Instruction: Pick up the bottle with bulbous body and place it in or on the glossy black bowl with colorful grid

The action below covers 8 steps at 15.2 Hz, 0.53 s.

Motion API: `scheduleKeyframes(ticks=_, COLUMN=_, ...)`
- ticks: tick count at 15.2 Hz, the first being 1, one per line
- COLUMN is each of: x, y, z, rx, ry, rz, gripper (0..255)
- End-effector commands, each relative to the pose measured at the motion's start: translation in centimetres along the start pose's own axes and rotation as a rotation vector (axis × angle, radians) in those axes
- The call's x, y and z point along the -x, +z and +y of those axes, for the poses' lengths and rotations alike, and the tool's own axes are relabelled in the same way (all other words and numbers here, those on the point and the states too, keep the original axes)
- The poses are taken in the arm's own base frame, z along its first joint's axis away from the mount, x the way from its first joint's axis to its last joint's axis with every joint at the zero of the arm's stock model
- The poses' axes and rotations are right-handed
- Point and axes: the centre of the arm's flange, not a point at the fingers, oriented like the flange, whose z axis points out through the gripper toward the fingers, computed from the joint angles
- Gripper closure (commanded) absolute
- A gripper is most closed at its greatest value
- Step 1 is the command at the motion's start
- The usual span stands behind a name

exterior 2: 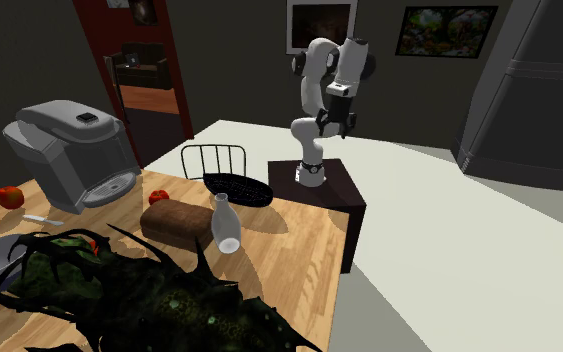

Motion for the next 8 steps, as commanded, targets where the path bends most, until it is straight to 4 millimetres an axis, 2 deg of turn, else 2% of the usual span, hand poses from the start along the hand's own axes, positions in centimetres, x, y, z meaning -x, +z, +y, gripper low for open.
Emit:
scheduleKeyframes(ticks=1, x=0.0, y=0.0, z=0.0, rx=0.0, ry=0.0, rz=0.0, gripper=0)
scheduleKeyframes(ticks=8, x=-3.0, y=3.4, z=8.4, rx=-0.026, ry=0.015, rz=0.007, gripper=0)
